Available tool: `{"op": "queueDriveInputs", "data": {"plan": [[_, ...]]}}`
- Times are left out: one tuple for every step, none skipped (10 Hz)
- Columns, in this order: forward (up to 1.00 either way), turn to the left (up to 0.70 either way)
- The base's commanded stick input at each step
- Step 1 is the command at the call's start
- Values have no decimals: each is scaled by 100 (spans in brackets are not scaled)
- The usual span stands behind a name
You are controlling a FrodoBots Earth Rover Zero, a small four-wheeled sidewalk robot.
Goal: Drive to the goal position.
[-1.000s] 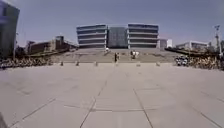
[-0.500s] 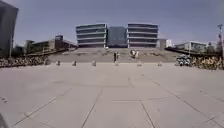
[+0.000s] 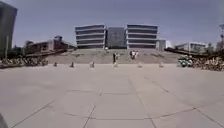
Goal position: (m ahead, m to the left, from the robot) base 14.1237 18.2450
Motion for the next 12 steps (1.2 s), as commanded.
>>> {"op": "queueDriveInputs", "data": {"plan": [[100, 0], [100, 0], [100, 0], [100, 0], [100, 0], [100, 0], [100, 0], [100, 0], [100, 0], [100, 0], [100, 0], [100, 0]]}}
